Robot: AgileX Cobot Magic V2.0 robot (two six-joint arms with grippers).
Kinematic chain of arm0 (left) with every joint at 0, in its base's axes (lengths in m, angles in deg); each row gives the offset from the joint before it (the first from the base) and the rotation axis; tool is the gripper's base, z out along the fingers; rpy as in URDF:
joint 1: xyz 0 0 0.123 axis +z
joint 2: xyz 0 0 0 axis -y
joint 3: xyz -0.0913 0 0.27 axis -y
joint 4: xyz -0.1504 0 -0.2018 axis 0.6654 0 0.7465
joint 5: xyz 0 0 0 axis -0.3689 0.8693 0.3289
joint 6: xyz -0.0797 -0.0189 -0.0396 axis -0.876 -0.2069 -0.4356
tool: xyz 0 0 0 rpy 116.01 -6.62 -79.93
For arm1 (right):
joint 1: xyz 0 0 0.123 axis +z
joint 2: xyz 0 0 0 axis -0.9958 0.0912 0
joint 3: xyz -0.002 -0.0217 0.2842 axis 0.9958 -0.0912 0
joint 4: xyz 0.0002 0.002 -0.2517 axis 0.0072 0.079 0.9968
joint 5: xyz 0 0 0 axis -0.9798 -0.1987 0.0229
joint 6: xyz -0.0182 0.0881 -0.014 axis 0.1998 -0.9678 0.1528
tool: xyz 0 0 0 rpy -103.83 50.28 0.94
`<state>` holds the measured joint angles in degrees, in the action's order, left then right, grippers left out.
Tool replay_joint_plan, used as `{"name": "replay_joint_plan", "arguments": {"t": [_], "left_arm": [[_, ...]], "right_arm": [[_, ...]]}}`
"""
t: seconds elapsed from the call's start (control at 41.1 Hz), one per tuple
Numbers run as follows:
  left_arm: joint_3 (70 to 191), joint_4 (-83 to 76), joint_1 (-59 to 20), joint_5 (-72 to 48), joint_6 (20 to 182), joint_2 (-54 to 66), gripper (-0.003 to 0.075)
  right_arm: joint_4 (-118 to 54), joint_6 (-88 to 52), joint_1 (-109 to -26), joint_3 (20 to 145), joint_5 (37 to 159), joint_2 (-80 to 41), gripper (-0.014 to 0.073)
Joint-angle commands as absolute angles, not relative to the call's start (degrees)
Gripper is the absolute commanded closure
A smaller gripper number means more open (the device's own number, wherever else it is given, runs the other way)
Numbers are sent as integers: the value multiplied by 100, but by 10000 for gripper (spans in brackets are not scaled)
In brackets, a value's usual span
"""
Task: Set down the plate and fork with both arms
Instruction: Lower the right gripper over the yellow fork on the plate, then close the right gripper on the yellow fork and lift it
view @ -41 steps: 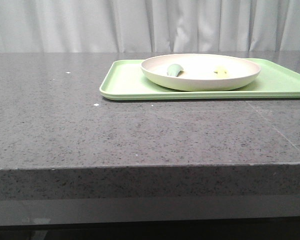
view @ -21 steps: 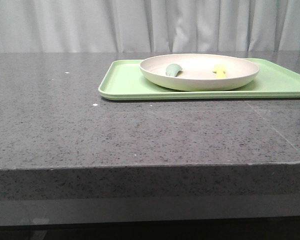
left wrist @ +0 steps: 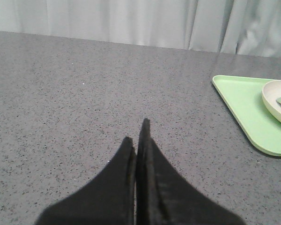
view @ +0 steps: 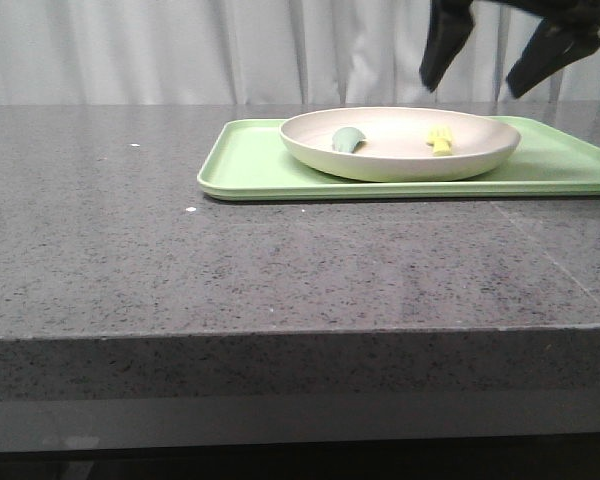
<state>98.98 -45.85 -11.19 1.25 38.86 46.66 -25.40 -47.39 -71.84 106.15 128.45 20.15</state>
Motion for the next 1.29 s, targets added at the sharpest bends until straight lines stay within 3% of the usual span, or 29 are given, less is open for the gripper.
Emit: {"name": "replay_joint_plan", "arguments": {"t": [0.0,0.73,0.852,1.095,1.265], "left_arm": [[10060,-4588,-1167,-319,3884,4617,738],[10060,-4588,-1167,-319,3884,4617,738],[10060,-4588,-1167,-319,3884,4617,738],[10060,-4588,-1167,-319,3884,4617,738],[10060,-4588,-1167,-319,3884,4617,738]], "right_arm": [[-2597,-4798,-7183,11256,12925,2206,-18],[-2597,-4798,-7183,11680,12866,3017,-8],[-2597,-4798,-7183,11680,12877,3017,92],[-2597,-4798,-7183,11680,12868,3017,400],[-2597,-4798,-7189,11680,12868,3017,496]]}}
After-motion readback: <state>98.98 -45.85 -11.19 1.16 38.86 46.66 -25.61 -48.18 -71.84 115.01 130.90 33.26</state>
